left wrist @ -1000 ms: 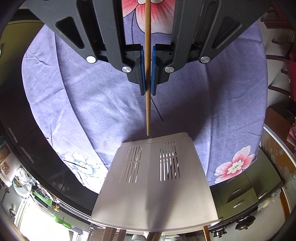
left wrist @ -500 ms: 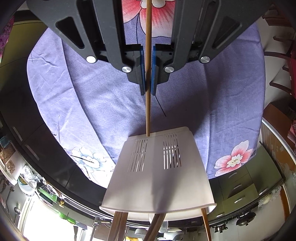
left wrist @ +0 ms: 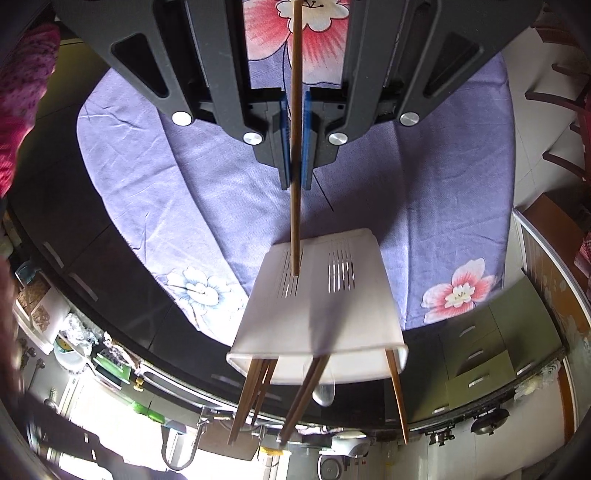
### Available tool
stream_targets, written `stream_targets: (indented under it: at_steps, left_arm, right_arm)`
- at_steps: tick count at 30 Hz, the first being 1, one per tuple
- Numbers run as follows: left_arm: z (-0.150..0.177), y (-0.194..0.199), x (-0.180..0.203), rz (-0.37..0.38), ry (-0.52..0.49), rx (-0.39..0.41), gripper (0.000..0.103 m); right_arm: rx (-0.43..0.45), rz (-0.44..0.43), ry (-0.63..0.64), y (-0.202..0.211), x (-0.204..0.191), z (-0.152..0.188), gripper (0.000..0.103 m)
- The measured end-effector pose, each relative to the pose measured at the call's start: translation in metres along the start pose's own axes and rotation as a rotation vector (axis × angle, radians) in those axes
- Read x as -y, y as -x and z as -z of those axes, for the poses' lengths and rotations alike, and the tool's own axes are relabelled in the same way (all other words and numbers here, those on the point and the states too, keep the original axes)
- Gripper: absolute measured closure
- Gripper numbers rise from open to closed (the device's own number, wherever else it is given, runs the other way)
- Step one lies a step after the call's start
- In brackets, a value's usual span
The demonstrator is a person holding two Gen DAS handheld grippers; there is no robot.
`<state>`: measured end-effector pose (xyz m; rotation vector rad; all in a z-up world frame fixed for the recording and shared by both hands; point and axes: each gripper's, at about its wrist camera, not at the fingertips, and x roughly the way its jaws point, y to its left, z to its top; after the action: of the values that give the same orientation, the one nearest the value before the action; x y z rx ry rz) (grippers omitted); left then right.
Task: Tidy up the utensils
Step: 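Lift the last chopstick with the left tool and drop it into the holder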
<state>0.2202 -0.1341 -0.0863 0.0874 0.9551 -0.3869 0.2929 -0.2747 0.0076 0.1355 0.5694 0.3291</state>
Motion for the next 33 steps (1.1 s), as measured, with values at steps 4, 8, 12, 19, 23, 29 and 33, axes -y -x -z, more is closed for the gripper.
stream_targets:
  at_steps: [4,8,12,19,23,29,33]
  left_arm:
    - [-0.013,0.031,-0.001,0.0,0.003,0.066,0.097]
    - [-0.031,0.063,-0.002,-0.025,-0.005,0.136,0.097]
    - [-0.045,0.085,-0.004,-0.043,-0.008,0.181,0.097]
    - [-0.074,0.113,-0.008,-0.068,-0.005,0.234,0.097]
    - [-0.09,0.13,-0.007,-0.087,-0.008,0.263,0.097]
    - [-0.109,0.154,0.003,-0.109,-0.026,0.316,0.097]
    - [-0.122,0.164,0.008,-0.118,-0.034,0.349,0.097]
  right_arm:
    - [-0.001,-0.026,-0.01,0.011,0.001,0.027,0.085]
    - [-0.009,-0.054,-0.032,0.021,0.004,0.055,0.085]
    - [0.003,-0.082,-0.071,0.034,0.011,0.079,0.085]
    - [0.002,-0.127,-0.141,0.056,0.021,0.13,0.085]
    - [-0.026,-0.09,-0.133,0.051,0.024,0.154,0.085]
    - [-0.073,-0.071,-0.152,0.022,0.031,0.171,0.085]
    - [-0.091,-0.059,-0.156,0.005,0.033,0.177,0.085]
